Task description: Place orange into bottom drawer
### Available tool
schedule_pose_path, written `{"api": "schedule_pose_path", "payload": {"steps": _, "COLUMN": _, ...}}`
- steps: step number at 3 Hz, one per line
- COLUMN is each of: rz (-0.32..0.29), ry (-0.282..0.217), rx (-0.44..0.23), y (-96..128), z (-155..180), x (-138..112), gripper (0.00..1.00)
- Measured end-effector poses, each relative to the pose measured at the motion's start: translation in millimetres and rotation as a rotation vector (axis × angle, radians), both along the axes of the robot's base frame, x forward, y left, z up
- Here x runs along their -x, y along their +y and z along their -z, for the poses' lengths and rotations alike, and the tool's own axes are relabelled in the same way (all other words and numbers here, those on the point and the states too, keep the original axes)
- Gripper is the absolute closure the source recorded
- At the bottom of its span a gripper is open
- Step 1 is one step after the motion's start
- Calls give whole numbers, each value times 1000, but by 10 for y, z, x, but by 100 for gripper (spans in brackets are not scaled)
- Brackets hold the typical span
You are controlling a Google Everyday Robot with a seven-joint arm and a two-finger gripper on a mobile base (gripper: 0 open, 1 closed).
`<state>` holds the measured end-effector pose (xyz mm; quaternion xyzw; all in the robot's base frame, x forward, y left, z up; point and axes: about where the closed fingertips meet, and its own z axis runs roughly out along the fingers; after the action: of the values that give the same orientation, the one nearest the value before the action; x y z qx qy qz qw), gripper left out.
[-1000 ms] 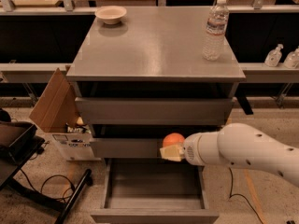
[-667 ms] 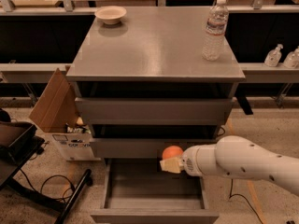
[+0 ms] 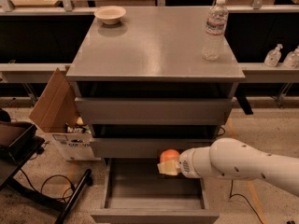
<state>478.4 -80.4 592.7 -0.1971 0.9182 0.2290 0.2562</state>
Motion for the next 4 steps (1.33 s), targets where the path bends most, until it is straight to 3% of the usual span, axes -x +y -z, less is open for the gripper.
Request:
{"api": "schedule_pose_path", "payload": {"steps": 1, "rz": 7, "ry": 32, "rx": -30, "y": 14, "z": 404, "x": -97, "gripper": 100}}
{"api": "schedule_pose_path", "payload": {"steps": 3, "rz": 32, "ry": 214, "rx": -49, "y": 25, "z": 1759, "x": -89, "gripper": 100}}
{"api": "schedule_pose_path", "payload": {"steps": 4, "rz": 34, "ry": 238, "rx": -55, "y": 43, "z": 1887, "x": -28, "gripper": 100}}
